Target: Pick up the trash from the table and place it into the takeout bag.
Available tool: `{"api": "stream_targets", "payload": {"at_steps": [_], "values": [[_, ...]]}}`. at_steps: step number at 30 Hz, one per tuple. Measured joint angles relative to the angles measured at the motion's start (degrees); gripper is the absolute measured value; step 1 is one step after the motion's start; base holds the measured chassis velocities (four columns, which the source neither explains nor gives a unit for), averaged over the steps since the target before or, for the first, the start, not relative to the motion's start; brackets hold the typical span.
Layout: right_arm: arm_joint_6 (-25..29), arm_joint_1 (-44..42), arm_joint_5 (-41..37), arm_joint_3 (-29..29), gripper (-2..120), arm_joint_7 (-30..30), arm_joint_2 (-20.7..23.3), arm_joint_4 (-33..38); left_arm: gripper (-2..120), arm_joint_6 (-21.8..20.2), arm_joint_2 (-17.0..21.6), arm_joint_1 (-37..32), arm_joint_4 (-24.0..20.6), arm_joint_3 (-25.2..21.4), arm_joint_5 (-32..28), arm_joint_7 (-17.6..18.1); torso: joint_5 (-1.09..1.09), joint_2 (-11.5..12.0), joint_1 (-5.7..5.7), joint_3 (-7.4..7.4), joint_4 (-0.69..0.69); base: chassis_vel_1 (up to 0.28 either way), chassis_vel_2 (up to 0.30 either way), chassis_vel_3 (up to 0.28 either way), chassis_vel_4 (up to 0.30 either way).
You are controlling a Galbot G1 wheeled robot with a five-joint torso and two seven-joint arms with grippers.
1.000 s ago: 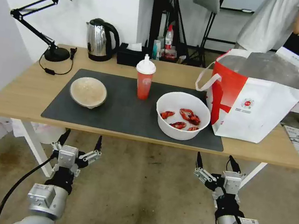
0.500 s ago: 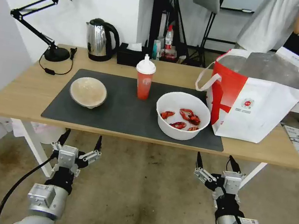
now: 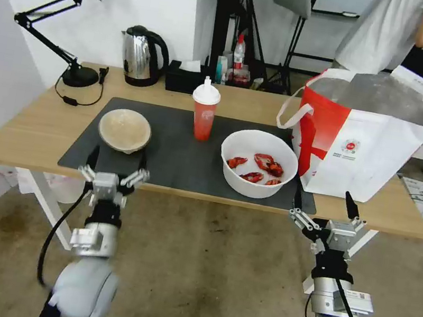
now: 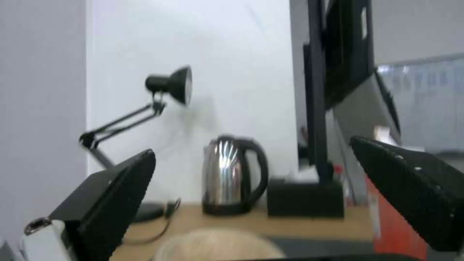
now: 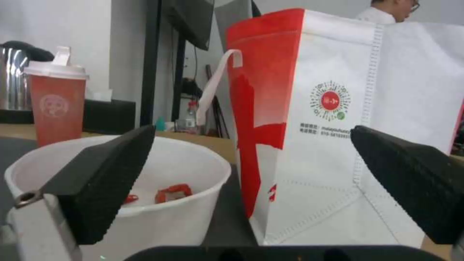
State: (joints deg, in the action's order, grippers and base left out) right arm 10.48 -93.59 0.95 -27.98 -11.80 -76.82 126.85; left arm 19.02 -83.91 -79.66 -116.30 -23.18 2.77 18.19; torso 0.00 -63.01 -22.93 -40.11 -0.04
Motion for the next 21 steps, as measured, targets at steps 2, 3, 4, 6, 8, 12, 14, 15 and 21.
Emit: {"api": "stream_targets", "payload": {"at_steps": [2,3,4,6,8,12,14,15,21], "values": [[0.1,0.0,0.2,-0.1,100,0.4,0.0,-0.1,100,2.9,-0.1,-0.2,0.8,1.0,-0.4,-2.2,-0.01,0.0,0.00,0.00,0.03,0.000,0.000,0.000,0.000],[0.1,0.0,0.2,-0.1,100,0.4,0.0,-0.1,100,2.9,-0.1,-0.2,0.8,1.0,-0.4,-2.2,-0.01,0.0,0.00,0.00,0.03,0.000,0.000,0.000,0.000],[0.2,0.0,0.2,-0.2,100,0.6,0.0,-0.1,100,3.5,-0.1,-0.4,0.9,1.1,-0.7,-3.1,0.01,0.0,0.01,0.01,0.03,0.000,0.000,0.000,0.000],[0.2,0.1,0.3,-0.2,100,0.9,0.1,-0.1,100,4.0,-0.2,-0.9,0.9,1.2,-1.2,-4.4,-0.01,0.0,0.02,0.01,0.04,0.000,0.000,0.000,0.000],[0.2,0.2,0.3,-0.2,100,1.1,0.1,-0.1,100,4.1,-0.2,-1.3,0.9,1.2,-1.4,-5.1,0.00,0.0,0.02,0.01,0.04,0.000,0.000,0.000,0.000],[0.2,0.2,0.4,-0.1,100,1.4,0.2,-0.1,100,4.4,-0.4,-2.3,0.9,1.4,-1.5,-6.4,0.00,0.0,0.02,0.01,0.04,0.000,0.000,0.000,0.000],[0.2,0.1,0.4,0.0,100,1.6,0.3,-0.1,100,4.6,-0.4,-3.0,0.5,1.6,-1.5,-6.8,0.00,0.0,0.02,0.01,0.04,0.000,0.000,0.000,0.000],[0.2,0.1,0.4,0.0,100,1.6,0.3,-0.1,100,4.6,-0.4,-3.5,0.2,1.7,-1.5,-6.9,0.00,0.0,0.02,0.01,0.04,0.000,0.000,0.000,0.000],[0.2,0.4,0.5,0.2,100,1.7,0.2,-0.2,100,4.8,0.7,-6.2,-1.8,2.3,-1.6,-7.1,0.00,0.0,0.02,0.01,0.04,0.000,0.000,0.000,0.000]]}}
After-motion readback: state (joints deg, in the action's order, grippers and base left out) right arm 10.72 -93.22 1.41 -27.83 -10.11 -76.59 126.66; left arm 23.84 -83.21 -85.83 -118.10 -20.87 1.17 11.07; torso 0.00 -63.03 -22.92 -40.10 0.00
